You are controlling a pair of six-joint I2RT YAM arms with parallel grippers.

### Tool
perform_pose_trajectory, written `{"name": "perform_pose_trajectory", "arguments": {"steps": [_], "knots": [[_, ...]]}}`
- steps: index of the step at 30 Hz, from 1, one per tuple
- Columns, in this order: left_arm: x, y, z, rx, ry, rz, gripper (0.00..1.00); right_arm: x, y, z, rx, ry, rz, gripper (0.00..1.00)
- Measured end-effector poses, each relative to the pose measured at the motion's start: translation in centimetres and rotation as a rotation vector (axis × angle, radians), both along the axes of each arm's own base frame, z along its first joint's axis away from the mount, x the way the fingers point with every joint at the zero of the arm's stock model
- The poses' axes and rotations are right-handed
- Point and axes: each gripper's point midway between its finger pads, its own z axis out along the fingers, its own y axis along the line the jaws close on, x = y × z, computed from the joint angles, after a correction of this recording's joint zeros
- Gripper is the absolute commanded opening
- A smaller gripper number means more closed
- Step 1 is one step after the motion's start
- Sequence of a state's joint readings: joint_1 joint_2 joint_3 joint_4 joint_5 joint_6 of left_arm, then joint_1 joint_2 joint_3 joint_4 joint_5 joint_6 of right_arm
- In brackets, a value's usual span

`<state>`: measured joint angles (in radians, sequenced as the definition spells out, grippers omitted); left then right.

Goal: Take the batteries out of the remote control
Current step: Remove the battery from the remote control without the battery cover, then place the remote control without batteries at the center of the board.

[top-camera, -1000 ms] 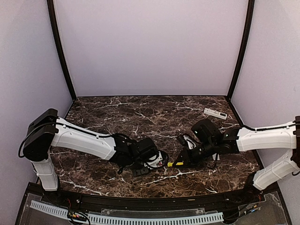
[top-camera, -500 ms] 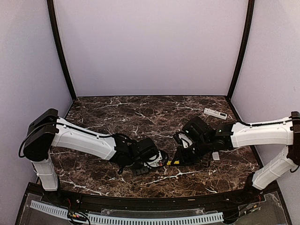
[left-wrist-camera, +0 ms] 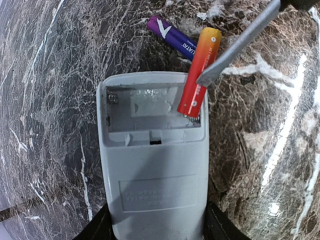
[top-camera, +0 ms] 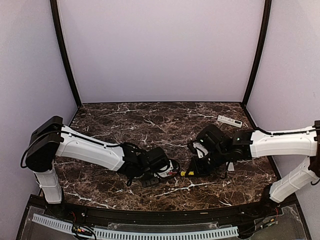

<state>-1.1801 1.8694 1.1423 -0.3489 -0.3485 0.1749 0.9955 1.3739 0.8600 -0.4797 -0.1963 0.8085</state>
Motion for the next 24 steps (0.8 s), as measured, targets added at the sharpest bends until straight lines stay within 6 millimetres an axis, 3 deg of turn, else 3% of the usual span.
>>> {"name": "perform_pose_trajectory", "arguments": {"steps": [12,24], "knots": [[0.3,0.2,0.0,0.007,-0.015,0.010,0.33,0.0,-1.9,-0.7,-0.084,-0.002,-0.045,0.00],[0.6,0.4,0.1,0.007,-0.025,0.034,0.36,0.1,-2.7,1.4,-0.037,-0.048,-0.074,0.00]]}}
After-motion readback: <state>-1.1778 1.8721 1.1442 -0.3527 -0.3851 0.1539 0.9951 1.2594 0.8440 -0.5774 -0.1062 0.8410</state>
